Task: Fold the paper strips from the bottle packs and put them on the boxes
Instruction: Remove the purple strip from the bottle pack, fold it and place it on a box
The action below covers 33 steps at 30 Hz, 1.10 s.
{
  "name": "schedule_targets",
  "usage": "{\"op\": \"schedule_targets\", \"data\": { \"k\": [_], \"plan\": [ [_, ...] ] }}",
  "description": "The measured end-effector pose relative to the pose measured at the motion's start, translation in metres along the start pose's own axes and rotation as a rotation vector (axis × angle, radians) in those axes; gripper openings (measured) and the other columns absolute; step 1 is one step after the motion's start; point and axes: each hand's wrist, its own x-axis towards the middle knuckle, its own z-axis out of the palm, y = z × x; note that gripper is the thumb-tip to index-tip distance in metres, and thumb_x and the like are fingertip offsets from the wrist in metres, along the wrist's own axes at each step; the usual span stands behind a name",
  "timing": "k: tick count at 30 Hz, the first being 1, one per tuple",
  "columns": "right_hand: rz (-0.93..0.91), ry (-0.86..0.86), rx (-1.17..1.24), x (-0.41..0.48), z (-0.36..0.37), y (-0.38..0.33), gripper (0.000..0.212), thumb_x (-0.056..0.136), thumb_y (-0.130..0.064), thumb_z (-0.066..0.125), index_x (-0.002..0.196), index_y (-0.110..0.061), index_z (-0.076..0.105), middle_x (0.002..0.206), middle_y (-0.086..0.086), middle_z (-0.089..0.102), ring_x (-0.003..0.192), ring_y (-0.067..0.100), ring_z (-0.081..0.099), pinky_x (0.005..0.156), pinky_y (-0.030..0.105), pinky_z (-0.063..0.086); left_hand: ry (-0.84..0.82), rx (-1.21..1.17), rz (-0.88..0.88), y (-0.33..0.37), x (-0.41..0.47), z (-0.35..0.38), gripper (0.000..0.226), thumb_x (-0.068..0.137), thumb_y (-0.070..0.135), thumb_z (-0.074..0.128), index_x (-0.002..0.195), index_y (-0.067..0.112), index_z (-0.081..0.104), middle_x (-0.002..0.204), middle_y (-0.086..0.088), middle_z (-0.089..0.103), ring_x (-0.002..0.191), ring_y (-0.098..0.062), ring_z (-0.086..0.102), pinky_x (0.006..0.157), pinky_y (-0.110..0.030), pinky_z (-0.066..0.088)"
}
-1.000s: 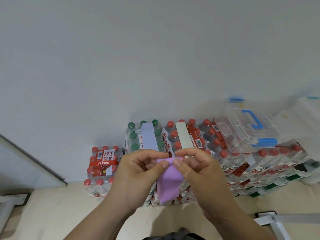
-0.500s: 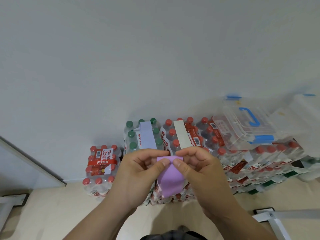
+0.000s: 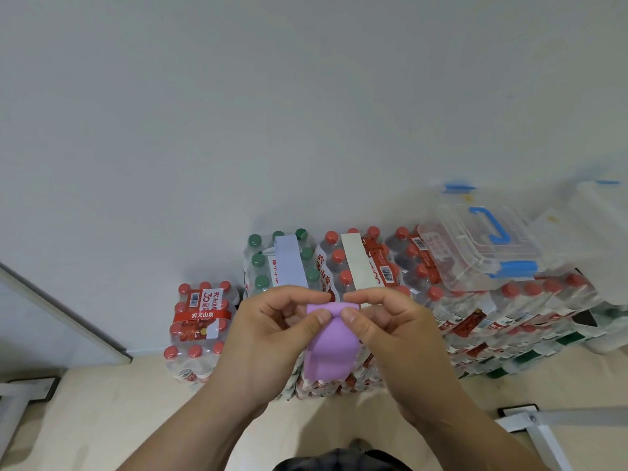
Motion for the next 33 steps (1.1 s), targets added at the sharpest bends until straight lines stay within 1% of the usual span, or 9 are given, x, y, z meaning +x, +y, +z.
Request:
{"op": "schedule_targets", "data": {
  "k": [5,10,13,16,19,21,25,29,33],
  "plan": [
    [0.007,-0.017,0.004,-0.001,0.0,-0.002,0.017,0.09,-0.005,0.07,0.099,-0.019,0.072,0.082,0.003,0.08,0.078,0.017,0.075,0.07,0.036,0.06,-0.035,-0.035,-0.016,0.002,-0.001,0.001,0.015,0.079,0.014,0.075,0.087,0.026,0.08,0.068,0.006,0.069,0.066,-0.008,0.063,0.061,-0.022,0.053],
    [-0.004,-0.001,-0.001,0.0,0.0,-0.001,0.016,0.09,-0.01,0.07,0.095,-0.025,0.075,0.083,0.006,0.079,0.079,0.02,0.074,0.067,0.029,0.059,-0.029,-0.004,0.005,0.001,-0.001,0.0,0.018,0.069,0.027,0.075,0.087,0.03,0.08,0.078,-0.007,0.07,0.072,-0.015,0.064,0.064,-0.024,0.055],
    [-0.02,-0.006,0.0,0.0,0.0,-0.001,0.017,0.089,-0.003,0.07,0.098,-0.018,0.073,0.084,0.0,0.079,0.078,0.013,0.075,0.069,0.028,0.06,-0.032,-0.043,-0.008,0.0,0.0,0.0,0.019,0.072,0.023,0.076,0.09,0.028,0.079,0.074,-0.005,0.07,0.07,-0.015,0.063,0.064,-0.025,0.055],
    [-0.021,0.002,0.013,0.0,0.001,-0.001,0.025,0.087,-0.009,0.073,0.108,-0.024,0.068,0.082,0.005,0.08,0.08,0.017,0.076,0.073,0.036,0.062,-0.021,-0.024,0.001,0.0,0.001,0.001,0.019,0.079,0.008,0.076,0.086,0.026,0.08,0.067,0.003,0.067,0.065,-0.01,0.06,0.061,-0.022,0.052],
    [-0.052,0.093,0.027,0.001,0.003,0.002,0.018,0.085,-0.01,0.075,0.091,-0.026,0.072,0.075,0.007,0.077,0.073,0.018,0.073,0.069,0.035,0.059,-0.009,0.002,0.015,0.0,0.001,0.001,0.024,0.08,0.006,0.076,0.084,0.029,0.08,0.069,-0.002,0.067,0.066,-0.011,0.06,0.061,-0.021,0.053],
    [-0.098,0.131,0.007,0.001,0.006,0.002,0.026,0.084,-0.01,0.075,0.08,-0.035,0.078,0.079,0.0,0.078,0.074,0.017,0.073,0.069,0.03,0.061,-0.006,-0.004,0.015,0.002,0.001,0.003,0.026,0.08,0.004,0.076,0.083,0.029,0.081,0.073,-0.004,0.072,0.067,-0.011,0.064,0.061,-0.02,0.054],
    [-0.138,0.142,0.018,-0.002,0.01,0.001,0.016,0.075,-0.03,0.073,0.073,-0.044,0.079,0.082,-0.007,0.079,0.076,0.016,0.073,0.072,0.029,0.063,-0.011,0.027,0.028,0.005,0.002,0.004,0.027,0.081,0.006,0.076,0.084,0.032,0.082,0.081,0.004,0.077,0.074,-0.009,0.071,0.064,-0.02,0.056],
    [-0.116,0.168,0.048,-0.001,0.009,0.004,0.009,0.076,-0.028,0.073,0.076,-0.033,0.08,0.083,-0.001,0.079,0.077,0.02,0.074,0.071,0.031,0.063,-0.053,0.114,0.042,0.005,0.003,0.003,0.026,0.082,0.01,0.076,0.091,0.034,0.081,0.085,0.005,0.078,0.08,-0.017,0.072,0.072,-0.031,0.062],
    [-0.046,0.148,0.097,0.003,0.009,0.003,0.008,0.086,-0.008,0.073,0.089,-0.015,0.073,0.086,0.005,0.079,0.08,0.024,0.075,0.075,0.036,0.062,-0.043,0.036,0.023,0.003,0.008,0.003,0.026,0.078,0.007,0.078,0.093,0.028,0.081,0.084,-0.004,0.075,0.079,-0.018,0.07,0.07,-0.026,0.059]
  ]
}}
